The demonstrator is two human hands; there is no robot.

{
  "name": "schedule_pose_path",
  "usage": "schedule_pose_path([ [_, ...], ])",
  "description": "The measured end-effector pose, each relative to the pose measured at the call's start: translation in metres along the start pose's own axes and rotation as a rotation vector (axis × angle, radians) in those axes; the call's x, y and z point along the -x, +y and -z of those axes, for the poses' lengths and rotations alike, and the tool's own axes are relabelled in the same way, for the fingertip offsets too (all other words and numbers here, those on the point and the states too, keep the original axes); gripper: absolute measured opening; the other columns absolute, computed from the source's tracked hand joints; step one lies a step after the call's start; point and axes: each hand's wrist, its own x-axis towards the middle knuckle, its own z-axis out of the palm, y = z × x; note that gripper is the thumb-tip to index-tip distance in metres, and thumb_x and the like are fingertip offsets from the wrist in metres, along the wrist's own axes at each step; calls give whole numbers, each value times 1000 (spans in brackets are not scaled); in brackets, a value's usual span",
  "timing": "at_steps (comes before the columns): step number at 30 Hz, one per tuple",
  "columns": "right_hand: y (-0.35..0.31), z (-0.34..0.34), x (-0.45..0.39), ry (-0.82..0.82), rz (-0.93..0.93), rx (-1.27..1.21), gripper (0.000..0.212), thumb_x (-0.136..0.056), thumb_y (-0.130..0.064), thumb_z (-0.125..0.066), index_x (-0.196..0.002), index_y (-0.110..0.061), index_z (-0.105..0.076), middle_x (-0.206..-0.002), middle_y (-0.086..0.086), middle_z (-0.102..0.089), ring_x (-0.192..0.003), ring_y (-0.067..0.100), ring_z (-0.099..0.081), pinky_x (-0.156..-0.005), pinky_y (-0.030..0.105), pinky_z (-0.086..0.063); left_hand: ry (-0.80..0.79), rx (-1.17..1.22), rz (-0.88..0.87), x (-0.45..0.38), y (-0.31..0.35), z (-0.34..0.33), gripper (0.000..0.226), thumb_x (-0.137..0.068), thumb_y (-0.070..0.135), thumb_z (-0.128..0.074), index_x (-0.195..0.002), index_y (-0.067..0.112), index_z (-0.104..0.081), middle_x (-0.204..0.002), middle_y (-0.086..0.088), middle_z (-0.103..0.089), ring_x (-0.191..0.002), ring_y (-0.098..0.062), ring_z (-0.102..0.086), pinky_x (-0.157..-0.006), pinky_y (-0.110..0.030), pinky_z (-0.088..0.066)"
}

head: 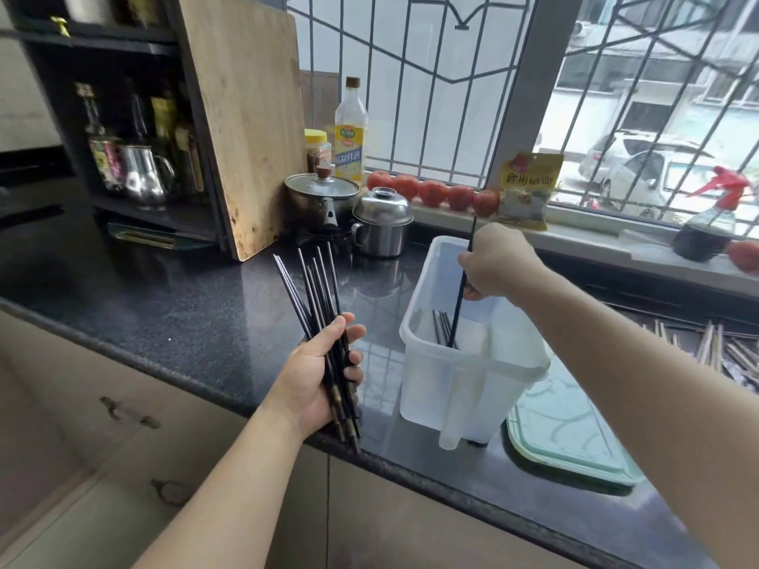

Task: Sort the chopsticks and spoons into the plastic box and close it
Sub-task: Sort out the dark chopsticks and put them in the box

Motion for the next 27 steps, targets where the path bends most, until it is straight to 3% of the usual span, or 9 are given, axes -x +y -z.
schedule_pose_path([
  [4,-1,1,1,-16,10,-79,22,-101,-15,-53,-88,-1,-65,-72,14,-74,-59,26,-75,-71,44,-64,-3,-15,12,-1,0,1,21,-87,28,-70,-104,17,-66,-91,0,-70,-56,-10,-53,-44,-19,-42],
  [8,-1,-5,5,18,14,111,12,-94,-9,-62,-83,-5,-66,-74,10,-73,-69,28,-74,-71,45,-64,-12,-2,13,0,0,1,21,-85,28,-70,-103,17,-66,-90,0,-70,-56,-10,-54,-44,-19,-42],
  [14,-1,10,-6,-4,15,-30,21,-100,-18,-55,-92,0,-64,-65,12,-74,-59,26,-75,-70,44,-64,1,-5,25,0,0,1,21,-86,27,-71,-104,17,-67,-92,-1,-70,-57,-10,-54,-44,-19,-42],
  [17,-5,1,-2,-126,7,78,14,-96,-10,-59,-88,-1,-65,-71,12,-74,-60,26,-74,-60,35,-62,4,4,17,2,1,-3,22,-85,25,-70,-104,15,-66,-90,-3,-69,-56,-10,-55,-44,-18,-42],
  [19,-6,-14,3,-208,9,138,22,-98,-8,-54,-78,-4,-62,-73,13,-73,-58,25,-72,-50,28,-58,2,-24,12,3,1,-4,20,-87,24,-69,-104,14,-66,-88,-3,-69,-56,-11,-55,-44,-19,-42],
  [22,-4,-31,6,-322,-31,206,31,-103,-12,-48,-83,4,-65,-75,19,-75,-66,31,-76,-65,40,-64,-25,-154,-3,7,1,-7,19,-95,25,-65,-109,12,-66,-86,-3,-69,-59,-14,-55,-45,-21,-42],
  [24,-1,-30,2,-375,-64,180,32,-103,-21,-52,-94,5,-67,-88,17,-78,-77,31,-77,-76,44,-64,-60,-203,-4,8,1,-7,22,-94,26,-65,-111,12,-66,-84,-2,-65,-61,-15,-56,-46,-22,-43],
  [26,1,-23,-8,-296,-22,175,24,-99,-23,-60,-105,-2,-71,-102,9,-77,-88,27,-76,-82,42,-62,-82,-191,-8,9,2,-6,25,-91,26,-67,-111,12,-66,-81,-2,-60,-61,-15,-56,-46,-22,-44],
  [27,1,-16,-11,-224,-25,84,19,-96,-19,-62,-103,-3,-71,-100,10,-77,-87,27,-75,-80,43,-63,-81,-178,-13,9,2,-6,26,-90,27,-67,-111,11,-66,-80,-2,-59,-61,-14,-56,-46,-22,-45],
])
